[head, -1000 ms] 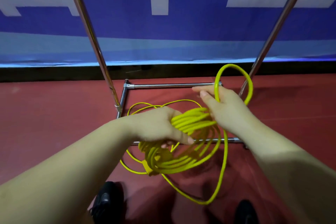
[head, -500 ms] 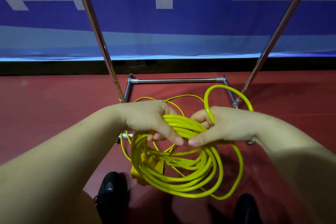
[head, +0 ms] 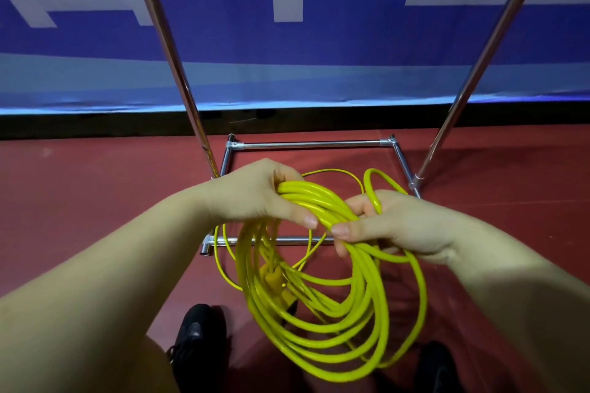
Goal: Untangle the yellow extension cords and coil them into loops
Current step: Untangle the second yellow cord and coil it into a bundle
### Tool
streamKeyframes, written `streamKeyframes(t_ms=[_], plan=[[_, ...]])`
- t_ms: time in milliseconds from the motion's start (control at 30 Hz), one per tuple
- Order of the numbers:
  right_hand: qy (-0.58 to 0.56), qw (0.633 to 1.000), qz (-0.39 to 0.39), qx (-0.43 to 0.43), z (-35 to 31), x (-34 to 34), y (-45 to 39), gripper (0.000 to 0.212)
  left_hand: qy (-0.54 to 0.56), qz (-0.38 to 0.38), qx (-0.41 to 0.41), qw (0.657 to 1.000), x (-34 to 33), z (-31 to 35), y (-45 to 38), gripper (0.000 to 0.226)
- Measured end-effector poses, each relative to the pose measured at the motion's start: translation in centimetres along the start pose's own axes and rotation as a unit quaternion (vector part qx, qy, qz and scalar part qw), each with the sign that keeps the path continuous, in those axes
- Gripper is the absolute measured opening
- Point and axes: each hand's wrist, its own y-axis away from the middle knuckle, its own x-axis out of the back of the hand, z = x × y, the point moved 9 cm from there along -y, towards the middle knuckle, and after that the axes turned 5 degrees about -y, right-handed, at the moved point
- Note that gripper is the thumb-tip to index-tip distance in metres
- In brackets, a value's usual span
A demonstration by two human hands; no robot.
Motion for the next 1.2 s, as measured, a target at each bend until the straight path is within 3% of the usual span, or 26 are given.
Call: streamKeyframes(t_ms=[67, 167, 267, 333, 400, 433, 500, 567, 633, 767, 900, 1000, 1100, 1200], plan=[[-0.021, 0.999, 0.048, 0.007, -0.1, 0.7, 0.0, 0.023, -0.035, 0.107, -0.014, 0.994, 1.9, -0.2, -0.4, 0.067], [-0.108, 0.986, 0.123, 0.031, -0.6, 1.9, -0.2, 0.018, -0.113, 0.300, 0.012, 0.947, 3.9, 0.1, 0.3, 0.102], [-0.172, 0.965, 0.189, 0.061, -1.0, 3.3, -0.2, 0.010, -0.102, 0.397, 0.057, 0.910, 3.9, -0.1, 0.9, 0.086], [-0.168, 0.957, 0.220, 0.090, -1.3, 4.1, -0.4, 0.008, -0.041, 0.368, 0.079, 0.926, 3.3, -0.7, 0.2, 0.067], [-0.131, 0.956, 0.241, 0.109, -1.4, 4.5, -0.9, 0.004, 0.101, 0.261, 0.114, 0.953, 1.3, -1.1, -1.1, 0.061], [-0.103, 0.956, 0.249, 0.113, -1.3, 4.7, -1.1, 0.007, 0.212, 0.195, 0.134, 0.948, -0.2, -1.1, -1.7, 0.064], [-0.027, 0.962, 0.245, 0.118, -1.3, 4.2, -1.7, 0.010, 0.427, 0.055, 0.145, 0.891, -3.2, 0.0, -2.7, 0.076], [0.051, 0.965, 0.223, 0.129, -1.6, 2.9, -2.2, 0.004, 0.555, -0.012, 0.133, 0.821, -4.3, 0.9, -3.3, 0.081], [0.091, 0.961, 0.219, 0.142, -2.2, 2.1, -2.4, 0.005, 0.604, 0.007, 0.153, 0.782, -4.1, 0.4, -3.7, 0.067], [0.114, 0.959, 0.221, 0.137, -2.6, 2.5, -2.7, 0.016, 0.627, 0.076, 0.183, 0.753, -3.4, -0.5, -3.9, 0.031], [0.109, 0.967, 0.196, 0.119, -2.6, 2.0, -2.9, 0.015, 0.650, 0.120, 0.168, 0.731, -2.3, -1.5, -4.6, 0.036], [0.117, 0.951, 0.263, 0.112, -3.4, 3.6, -1.8, 0.026, 0.656, 0.190, 0.158, 0.713, -0.4, -3.7, -4.6, 0.036], [0.029, 0.962, 0.270, 0.014, -1.7, 5.6, -1.1, 0.044, 0.649, 0.234, 0.135, 0.711, 1.9, -5.4, -4.2, 0.036], [0.002, 0.959, 0.276, -0.067, 0.0, 7.0, 0.0, 0.043, 0.634, 0.244, 0.118, 0.724, 3.3, -6.1, -3.6, 0.031]])
